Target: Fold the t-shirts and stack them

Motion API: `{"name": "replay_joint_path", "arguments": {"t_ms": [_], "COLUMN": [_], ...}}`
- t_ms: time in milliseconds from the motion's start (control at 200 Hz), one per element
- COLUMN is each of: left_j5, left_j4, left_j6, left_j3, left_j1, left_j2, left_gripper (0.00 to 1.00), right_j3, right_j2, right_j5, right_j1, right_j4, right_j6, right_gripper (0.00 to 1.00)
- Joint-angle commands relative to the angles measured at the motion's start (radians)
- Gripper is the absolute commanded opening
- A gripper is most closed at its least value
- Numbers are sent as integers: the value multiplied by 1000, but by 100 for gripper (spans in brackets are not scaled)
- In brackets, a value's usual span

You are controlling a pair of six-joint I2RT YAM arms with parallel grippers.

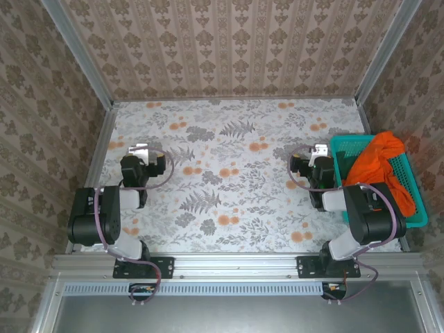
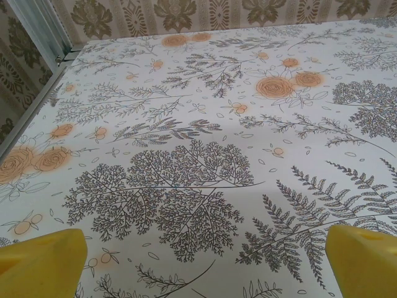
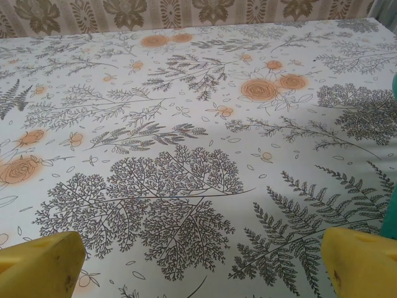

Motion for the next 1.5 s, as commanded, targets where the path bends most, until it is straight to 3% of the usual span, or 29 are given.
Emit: {"name": "replay_joint_path", "arguments": {"t_ms": [0, 860, 1025, 1085, 1155, 1240, 1320, 1425, 1495], "left_j5": [3, 2, -133, -114, -90, -162, -251, -109, -15], "left_j4": [0, 8, -158, -187, -178, -229, -401, -607, -712], "left_j6": [15, 16, 3, 20, 23, -90, -276, -396, -447], "left_j3": [1, 0, 12, 11, 17, 74, 185, 342, 427], "left_j1": [0, 1, -28, -40, -47, -49, -33, 41, 68], "left_j2": [0, -2, -178, -247, -324, -398, -445, -412, -375], "left_gripper": [100, 100, 100, 100, 100, 100, 100, 100, 100], "right_j3": [13, 14, 79, 89, 148, 245, 315, 468, 544], "right_j2": [-13, -26, -258, -349, -464, -568, -622, -584, -513], "right_j5": [40, 48, 98, 129, 205, 247, 218, 180, 61], "right_j1": [-11, -11, -2, -2, -5, -9, -14, -50, -119], "right_j4": [28, 27, -267, -324, -512, -758, -871, -1100, -1188], "right_j6": [-10, -10, -5, 20, 123, 256, 282, 345, 378], "right_gripper": [99, 100, 100, 100, 100, 100, 100, 100, 100]}}
